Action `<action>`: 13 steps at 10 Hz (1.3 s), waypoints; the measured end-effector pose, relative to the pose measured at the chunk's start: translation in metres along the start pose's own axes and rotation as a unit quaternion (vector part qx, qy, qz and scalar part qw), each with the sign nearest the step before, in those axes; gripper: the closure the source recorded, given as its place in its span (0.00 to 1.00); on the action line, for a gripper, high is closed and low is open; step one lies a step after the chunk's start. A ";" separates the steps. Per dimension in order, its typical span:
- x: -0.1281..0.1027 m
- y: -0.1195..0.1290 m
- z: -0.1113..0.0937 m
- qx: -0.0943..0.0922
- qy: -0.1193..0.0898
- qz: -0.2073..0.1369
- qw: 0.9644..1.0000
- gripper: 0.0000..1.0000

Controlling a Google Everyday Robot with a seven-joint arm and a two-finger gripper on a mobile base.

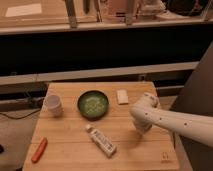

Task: Push the eraser across the table

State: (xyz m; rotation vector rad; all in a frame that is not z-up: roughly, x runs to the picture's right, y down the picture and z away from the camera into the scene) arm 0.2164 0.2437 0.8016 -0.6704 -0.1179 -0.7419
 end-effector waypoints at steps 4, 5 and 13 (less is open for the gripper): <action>-0.001 0.002 -0.003 0.040 0.025 -0.009 0.999 1.00; 0.000 0.002 -0.004 0.044 0.028 -0.009 0.999 1.00; 0.002 -0.001 0.004 0.065 0.036 -0.017 0.997 1.00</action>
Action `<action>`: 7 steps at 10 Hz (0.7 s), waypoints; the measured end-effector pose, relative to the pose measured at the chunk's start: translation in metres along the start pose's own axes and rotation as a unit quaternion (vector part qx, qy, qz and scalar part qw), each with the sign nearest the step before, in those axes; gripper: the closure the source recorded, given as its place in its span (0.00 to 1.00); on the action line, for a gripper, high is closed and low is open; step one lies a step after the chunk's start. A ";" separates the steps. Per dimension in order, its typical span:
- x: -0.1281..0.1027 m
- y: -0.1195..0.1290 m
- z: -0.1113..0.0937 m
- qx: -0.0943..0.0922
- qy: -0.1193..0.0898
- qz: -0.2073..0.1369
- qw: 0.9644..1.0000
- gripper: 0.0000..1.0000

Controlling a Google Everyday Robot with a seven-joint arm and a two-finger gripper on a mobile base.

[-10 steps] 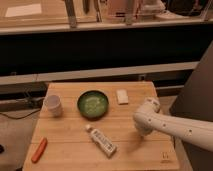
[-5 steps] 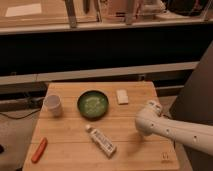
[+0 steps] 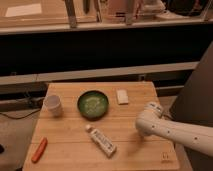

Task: Push the eraser across the table

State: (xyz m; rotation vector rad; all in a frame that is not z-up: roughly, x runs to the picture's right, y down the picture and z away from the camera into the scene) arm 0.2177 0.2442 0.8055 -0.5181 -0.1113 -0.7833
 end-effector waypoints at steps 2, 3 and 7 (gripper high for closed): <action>0.003 -0.003 0.006 0.005 0.003 -0.004 1.000 1.00; 0.005 -0.005 0.007 0.007 0.007 -0.007 1.000 1.00; 0.026 -0.017 0.010 0.020 0.037 -0.013 0.999 1.00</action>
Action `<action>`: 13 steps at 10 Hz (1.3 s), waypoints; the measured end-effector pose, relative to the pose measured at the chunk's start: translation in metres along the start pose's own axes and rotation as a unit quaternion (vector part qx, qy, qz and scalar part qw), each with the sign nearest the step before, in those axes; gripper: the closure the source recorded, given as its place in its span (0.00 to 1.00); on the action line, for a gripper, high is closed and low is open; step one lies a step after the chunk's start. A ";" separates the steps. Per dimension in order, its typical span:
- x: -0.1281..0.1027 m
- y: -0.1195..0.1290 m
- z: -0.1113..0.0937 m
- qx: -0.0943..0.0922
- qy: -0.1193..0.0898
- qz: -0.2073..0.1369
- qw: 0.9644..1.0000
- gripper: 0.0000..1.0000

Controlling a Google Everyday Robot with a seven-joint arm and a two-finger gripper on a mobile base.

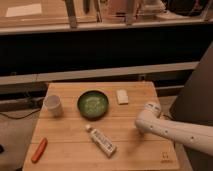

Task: Push the eraser across the table

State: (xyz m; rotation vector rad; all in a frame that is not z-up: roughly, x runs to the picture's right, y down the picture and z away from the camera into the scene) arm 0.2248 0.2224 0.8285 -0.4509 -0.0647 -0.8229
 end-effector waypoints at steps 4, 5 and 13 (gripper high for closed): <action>0.021 -0.021 0.005 0.013 0.022 -0.013 1.000 1.00; 0.024 -0.025 0.007 0.015 0.024 -0.016 0.999 1.00; 0.024 -0.028 -0.009 0.028 0.031 -0.022 0.999 1.00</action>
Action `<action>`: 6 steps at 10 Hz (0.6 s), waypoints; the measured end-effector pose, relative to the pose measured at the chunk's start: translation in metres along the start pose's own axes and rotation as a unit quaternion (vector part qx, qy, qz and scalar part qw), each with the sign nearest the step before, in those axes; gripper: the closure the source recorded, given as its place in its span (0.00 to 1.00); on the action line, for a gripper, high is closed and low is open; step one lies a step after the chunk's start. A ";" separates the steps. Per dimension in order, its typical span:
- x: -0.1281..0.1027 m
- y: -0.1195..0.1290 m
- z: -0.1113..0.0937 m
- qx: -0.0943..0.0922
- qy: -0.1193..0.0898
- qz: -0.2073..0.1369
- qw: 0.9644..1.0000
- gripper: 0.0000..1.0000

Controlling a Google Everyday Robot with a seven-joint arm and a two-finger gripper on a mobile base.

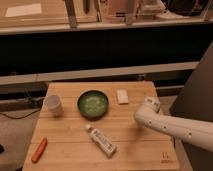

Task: Push the eraser across the table

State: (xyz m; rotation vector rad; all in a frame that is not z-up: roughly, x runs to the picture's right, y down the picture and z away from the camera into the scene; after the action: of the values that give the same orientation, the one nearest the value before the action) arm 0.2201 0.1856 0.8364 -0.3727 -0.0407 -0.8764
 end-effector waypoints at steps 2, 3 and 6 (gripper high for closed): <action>0.000 0.000 0.008 -0.002 -0.001 0.002 1.000 1.00; 0.001 -0.001 0.011 -0.003 0.000 0.002 1.000 1.00; 0.008 -0.004 0.022 0.000 0.011 0.003 1.000 1.00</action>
State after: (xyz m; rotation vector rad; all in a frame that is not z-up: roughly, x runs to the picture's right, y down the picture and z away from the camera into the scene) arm 0.2246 0.1840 0.8596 -0.3621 -0.0192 -0.8754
